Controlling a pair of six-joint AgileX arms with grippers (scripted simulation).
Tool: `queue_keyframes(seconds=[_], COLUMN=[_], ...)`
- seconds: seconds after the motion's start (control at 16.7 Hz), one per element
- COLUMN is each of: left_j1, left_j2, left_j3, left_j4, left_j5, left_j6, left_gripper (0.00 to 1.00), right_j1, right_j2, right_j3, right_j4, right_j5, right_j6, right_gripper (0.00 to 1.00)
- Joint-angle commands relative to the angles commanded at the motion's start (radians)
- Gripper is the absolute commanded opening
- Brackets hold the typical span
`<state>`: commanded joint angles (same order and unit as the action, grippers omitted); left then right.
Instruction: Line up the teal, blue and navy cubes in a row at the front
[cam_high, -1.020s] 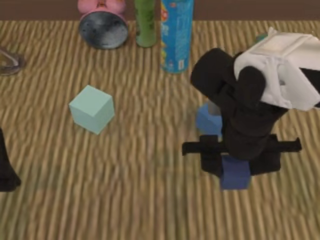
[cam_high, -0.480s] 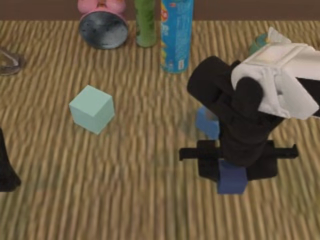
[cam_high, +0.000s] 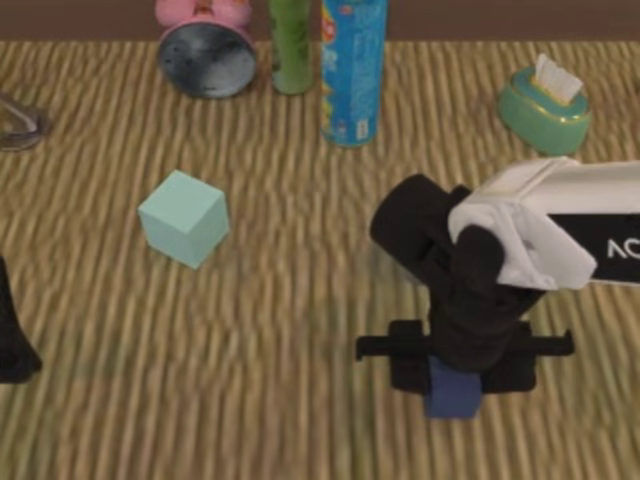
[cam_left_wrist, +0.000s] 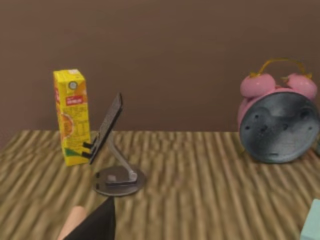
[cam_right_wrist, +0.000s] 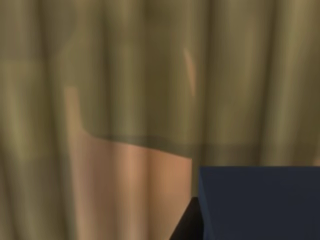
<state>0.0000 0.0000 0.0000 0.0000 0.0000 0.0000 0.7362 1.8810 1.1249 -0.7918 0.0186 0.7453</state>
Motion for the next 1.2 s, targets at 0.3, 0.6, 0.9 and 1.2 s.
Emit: queue_keyframes(seconds=[0.3,0.6,0.9,1.2], left_j1=[0.0,0.0,0.0,0.0], left_j2=[0.0,0.0,0.0,0.0], left_j3=[0.0,0.0,0.0,0.0], left_j4=[0.0,0.0,0.0,0.0], left_j5=[0.0,0.0,0.0,0.0], left_j6=[0.0,0.0,0.0,0.0], left_gripper=[1.0,1.0,1.0,1.0], right_j1=[0.0,0.0,0.0,0.0], right_j2=[0.0,0.0,0.0,0.0], right_j3=[0.0,0.0,0.0,0.0], right_j4=[0.0,0.0,0.0,0.0], right_j5=[0.0,0.0,0.0,0.0], right_j6=[0.0,0.0,0.0,0.0], right_gripper=[0.15,0.53,0.9,1.0])
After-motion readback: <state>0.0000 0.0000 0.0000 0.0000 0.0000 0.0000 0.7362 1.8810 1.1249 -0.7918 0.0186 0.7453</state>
